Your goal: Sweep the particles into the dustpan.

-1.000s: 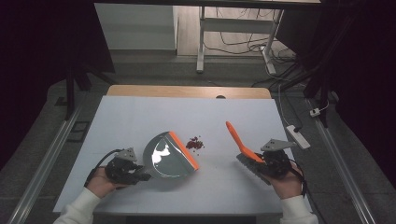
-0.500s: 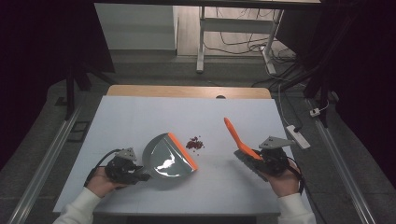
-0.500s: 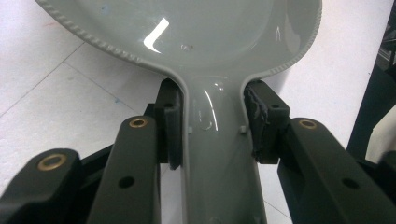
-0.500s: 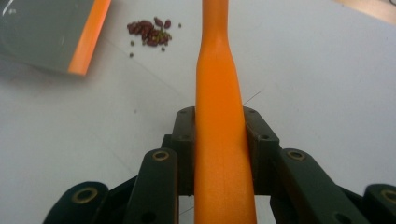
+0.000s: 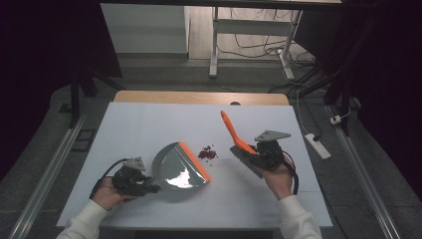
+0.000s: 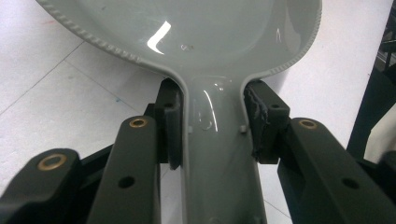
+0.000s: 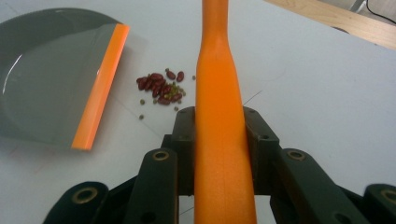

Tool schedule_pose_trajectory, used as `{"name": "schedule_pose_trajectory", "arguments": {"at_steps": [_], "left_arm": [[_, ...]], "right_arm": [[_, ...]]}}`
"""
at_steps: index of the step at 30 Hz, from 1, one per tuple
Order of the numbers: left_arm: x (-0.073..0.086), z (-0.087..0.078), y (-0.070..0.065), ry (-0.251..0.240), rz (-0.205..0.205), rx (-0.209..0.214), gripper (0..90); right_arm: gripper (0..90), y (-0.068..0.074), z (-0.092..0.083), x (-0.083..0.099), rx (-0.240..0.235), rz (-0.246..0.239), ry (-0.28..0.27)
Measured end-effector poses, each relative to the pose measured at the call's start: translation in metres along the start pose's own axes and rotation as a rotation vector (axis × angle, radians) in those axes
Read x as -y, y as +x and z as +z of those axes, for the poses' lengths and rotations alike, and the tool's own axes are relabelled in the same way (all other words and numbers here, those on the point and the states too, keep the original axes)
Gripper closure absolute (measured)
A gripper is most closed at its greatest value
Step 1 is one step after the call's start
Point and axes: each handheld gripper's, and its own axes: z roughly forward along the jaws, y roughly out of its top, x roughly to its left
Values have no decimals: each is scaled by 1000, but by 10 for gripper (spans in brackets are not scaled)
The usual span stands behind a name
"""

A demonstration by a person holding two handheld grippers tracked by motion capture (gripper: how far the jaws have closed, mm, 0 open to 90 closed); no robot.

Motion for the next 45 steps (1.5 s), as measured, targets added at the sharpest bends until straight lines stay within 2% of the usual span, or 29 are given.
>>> {"name": "schedule_pose_trajectory", "arguments": {"at_steps": [11, 19, 30, 45], "left_arm": [[0, 0, 1, 2, -1, 8, 617], [0, 2, 1, 9, -3, 11, 617], [0, 4, 1, 15, -8, 16, 617], [0, 8, 4, 25, -26, 34, 617]], "right_arm": [[701, 3, 36, -25, -9, -10, -15], [700, -1, 62, -35, -10, -13, -5], [701, -5, 90, -35, 9, -17, 32], [701, 1, 107, -34, 16, -55, 62]]}}
